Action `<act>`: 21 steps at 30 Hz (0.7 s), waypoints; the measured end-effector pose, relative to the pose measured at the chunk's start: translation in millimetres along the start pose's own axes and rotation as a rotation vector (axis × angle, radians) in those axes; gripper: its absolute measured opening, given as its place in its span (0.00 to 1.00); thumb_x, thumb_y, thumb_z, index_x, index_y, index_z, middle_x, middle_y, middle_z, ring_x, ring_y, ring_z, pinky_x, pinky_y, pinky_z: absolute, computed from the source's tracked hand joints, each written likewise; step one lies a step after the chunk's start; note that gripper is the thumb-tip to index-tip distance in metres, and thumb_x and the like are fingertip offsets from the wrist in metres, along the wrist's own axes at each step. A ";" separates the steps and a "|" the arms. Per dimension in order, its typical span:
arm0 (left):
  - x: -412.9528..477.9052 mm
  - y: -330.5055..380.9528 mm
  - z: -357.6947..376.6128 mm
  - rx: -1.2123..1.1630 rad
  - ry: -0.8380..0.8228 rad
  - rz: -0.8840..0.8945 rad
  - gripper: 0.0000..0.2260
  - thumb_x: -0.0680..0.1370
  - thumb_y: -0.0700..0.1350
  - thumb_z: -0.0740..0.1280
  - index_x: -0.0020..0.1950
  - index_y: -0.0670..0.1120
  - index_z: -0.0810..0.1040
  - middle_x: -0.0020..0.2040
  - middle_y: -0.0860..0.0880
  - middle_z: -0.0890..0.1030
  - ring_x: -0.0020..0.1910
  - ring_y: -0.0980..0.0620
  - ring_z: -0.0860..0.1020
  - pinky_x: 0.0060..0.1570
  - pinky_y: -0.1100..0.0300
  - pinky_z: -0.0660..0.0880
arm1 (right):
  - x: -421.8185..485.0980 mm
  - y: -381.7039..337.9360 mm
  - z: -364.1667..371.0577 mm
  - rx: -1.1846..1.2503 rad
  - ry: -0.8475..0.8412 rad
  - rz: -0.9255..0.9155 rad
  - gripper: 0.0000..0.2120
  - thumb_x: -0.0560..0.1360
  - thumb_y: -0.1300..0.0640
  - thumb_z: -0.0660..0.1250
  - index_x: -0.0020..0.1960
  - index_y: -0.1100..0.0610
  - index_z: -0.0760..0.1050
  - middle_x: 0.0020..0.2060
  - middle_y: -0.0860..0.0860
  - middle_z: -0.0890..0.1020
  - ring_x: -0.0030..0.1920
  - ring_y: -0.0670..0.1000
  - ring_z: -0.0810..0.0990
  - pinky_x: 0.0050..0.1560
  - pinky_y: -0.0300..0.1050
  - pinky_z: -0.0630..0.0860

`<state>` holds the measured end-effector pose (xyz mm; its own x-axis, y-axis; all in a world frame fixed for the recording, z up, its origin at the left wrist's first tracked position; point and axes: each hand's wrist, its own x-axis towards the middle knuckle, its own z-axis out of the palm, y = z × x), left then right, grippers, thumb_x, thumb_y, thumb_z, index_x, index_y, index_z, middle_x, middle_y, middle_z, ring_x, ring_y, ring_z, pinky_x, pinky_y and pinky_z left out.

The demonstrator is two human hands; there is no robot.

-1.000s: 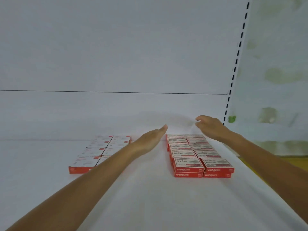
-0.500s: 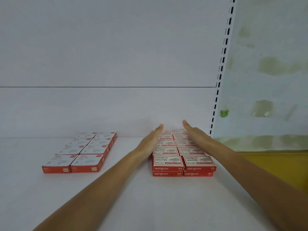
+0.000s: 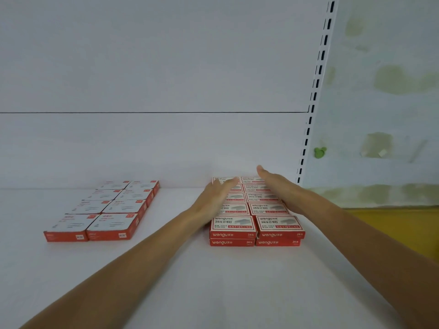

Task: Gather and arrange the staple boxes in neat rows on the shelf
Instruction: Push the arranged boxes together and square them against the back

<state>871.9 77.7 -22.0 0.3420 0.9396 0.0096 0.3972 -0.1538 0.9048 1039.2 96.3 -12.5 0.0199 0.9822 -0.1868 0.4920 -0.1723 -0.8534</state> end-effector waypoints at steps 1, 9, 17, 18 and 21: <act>0.8 -0.6 0.6 -0.006 0.006 -0.011 0.36 0.64 0.73 0.54 0.63 0.51 0.73 0.62 0.48 0.76 0.55 0.49 0.79 0.61 0.48 0.73 | -4.4 -0.4 -2.4 0.066 -0.057 -0.003 0.27 0.79 0.39 0.45 0.48 0.55 0.76 0.45 0.53 0.82 0.49 0.54 0.81 0.59 0.49 0.74; -13.4 -8.0 -10.5 0.080 0.148 -0.055 0.17 0.79 0.56 0.53 0.53 0.49 0.78 0.54 0.50 0.81 0.54 0.51 0.77 0.61 0.54 0.70 | -16.2 16.1 -10.1 -0.037 0.309 -0.048 0.26 0.80 0.41 0.46 0.52 0.60 0.73 0.52 0.55 0.79 0.55 0.56 0.77 0.62 0.52 0.70; -20.0 -4.5 -4.2 0.139 0.142 -0.077 0.17 0.78 0.56 0.56 0.54 0.50 0.80 0.50 0.51 0.83 0.49 0.52 0.81 0.53 0.58 0.73 | -25.6 21.1 3.8 0.063 0.228 -0.016 0.31 0.76 0.33 0.48 0.53 0.56 0.78 0.50 0.55 0.83 0.51 0.56 0.81 0.62 0.52 0.73; -20.0 -4.2 -4.8 0.151 0.147 -0.079 0.17 0.78 0.56 0.56 0.54 0.49 0.80 0.50 0.50 0.83 0.49 0.52 0.80 0.52 0.58 0.72 | -25.4 22.2 2.9 0.068 0.208 -0.017 0.32 0.75 0.32 0.49 0.53 0.56 0.78 0.49 0.54 0.83 0.50 0.56 0.82 0.61 0.53 0.74; -19.3 -2.3 -6.6 0.180 0.157 -0.103 0.19 0.78 0.57 0.56 0.53 0.48 0.80 0.50 0.49 0.83 0.50 0.50 0.80 0.52 0.57 0.71 | -26.3 21.9 3.5 0.064 0.166 -0.017 0.32 0.74 0.31 0.49 0.54 0.54 0.79 0.48 0.53 0.84 0.48 0.55 0.83 0.60 0.52 0.75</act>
<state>858.7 61.9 -21.5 0.1608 0.9870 0.0003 0.5728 -0.0935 0.8144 1046.3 66.4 -27.9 0.1584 0.9829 -0.0935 0.4372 -0.1547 -0.8860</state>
